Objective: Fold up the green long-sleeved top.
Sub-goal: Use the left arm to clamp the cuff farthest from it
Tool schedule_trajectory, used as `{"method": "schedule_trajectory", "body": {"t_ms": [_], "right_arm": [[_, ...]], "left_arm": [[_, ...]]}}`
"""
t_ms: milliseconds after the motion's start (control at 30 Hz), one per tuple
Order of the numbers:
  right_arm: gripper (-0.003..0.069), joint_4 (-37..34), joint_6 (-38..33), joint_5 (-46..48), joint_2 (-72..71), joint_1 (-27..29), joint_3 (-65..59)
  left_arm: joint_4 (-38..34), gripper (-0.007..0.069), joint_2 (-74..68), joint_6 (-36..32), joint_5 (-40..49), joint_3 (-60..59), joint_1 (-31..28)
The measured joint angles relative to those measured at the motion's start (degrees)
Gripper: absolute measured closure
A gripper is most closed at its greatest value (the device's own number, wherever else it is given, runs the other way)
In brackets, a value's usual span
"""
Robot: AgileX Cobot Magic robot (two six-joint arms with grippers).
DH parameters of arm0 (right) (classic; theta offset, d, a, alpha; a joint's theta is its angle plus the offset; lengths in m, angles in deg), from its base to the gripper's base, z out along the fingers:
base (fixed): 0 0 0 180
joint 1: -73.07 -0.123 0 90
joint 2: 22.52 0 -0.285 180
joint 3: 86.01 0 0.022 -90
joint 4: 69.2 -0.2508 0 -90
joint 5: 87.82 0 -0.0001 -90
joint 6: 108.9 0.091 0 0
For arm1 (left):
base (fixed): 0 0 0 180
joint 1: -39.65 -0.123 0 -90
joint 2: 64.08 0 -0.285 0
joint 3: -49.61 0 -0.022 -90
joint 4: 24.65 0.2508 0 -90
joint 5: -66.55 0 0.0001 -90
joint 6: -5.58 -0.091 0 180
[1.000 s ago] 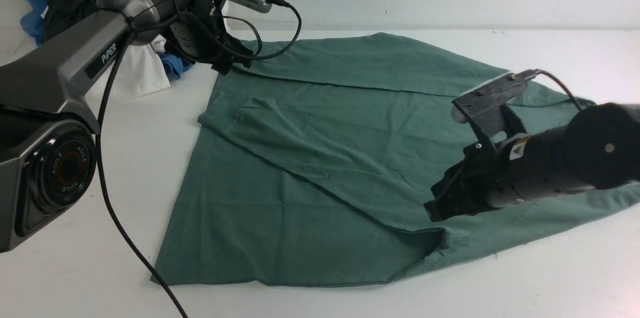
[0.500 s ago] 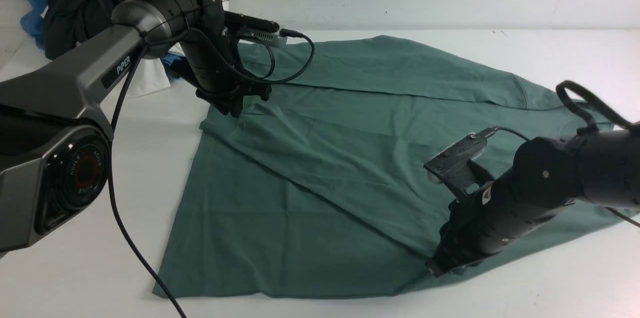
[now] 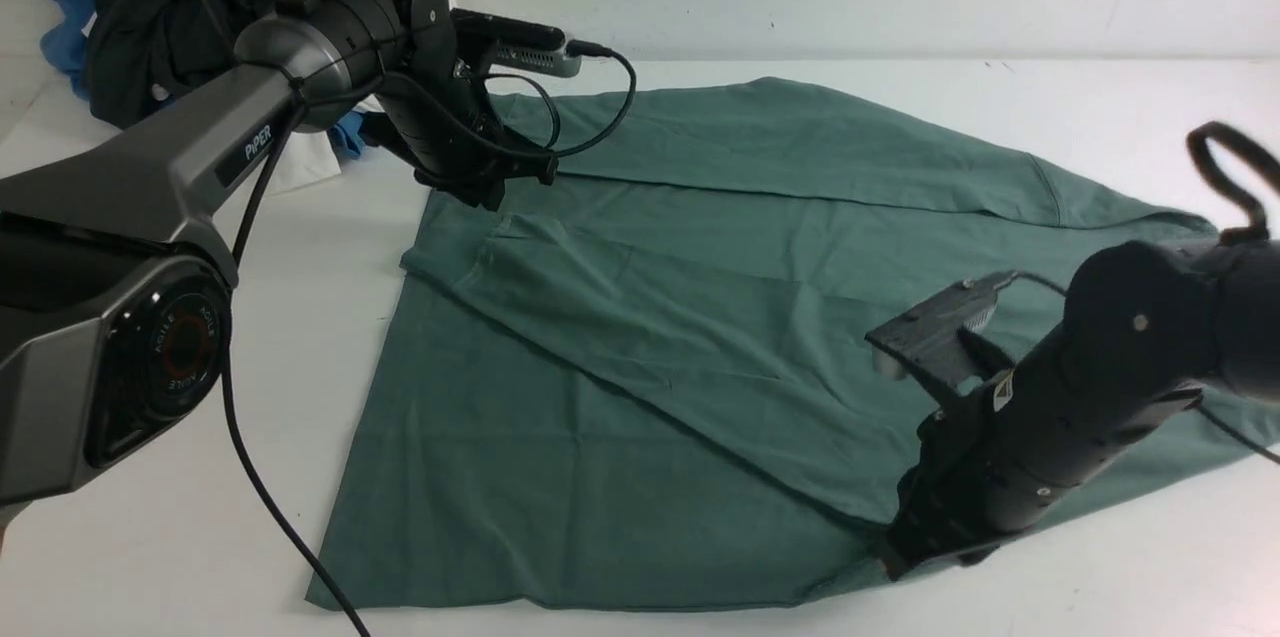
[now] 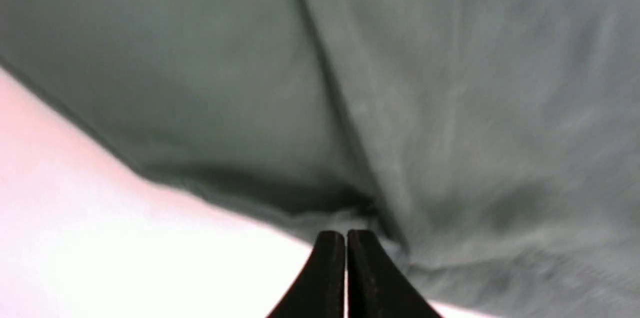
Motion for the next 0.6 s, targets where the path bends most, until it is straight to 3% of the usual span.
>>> {"method": "schedule_trajectory", "body": {"t_ms": [233,433,500,533,600], "right_arm": [[0.0659,4.3,4.8,-2.6,2.8,1.5,0.0],[0.0659,5.3,7.8,-3.7,2.6,5.6,1.0],[0.0659,4.0,7.1,-3.2,1.2,5.7,1.5],[0.0659,1.6,6.2,-2.9,-0.5,5.7,2.3],[0.0659,-0.1,5.3,-2.7,-1.6,5.7,3.5]], "left_arm": [[-5.2,0.0525,0.0,-3.4,0.9,0.0,0.0],[-5.6,0.0494,0.0,-1.8,-9.3,0.0,-0.9],[-5.6,0.0458,-0.1,-1.2,-12.1,0.0,-1.4],[-5.6,0.0382,-0.5,-0.9,-15.4,0.0,-2.1],[-5.6,0.0303,-1.1,-0.9,-18.2,0.0,-2.7]]}}
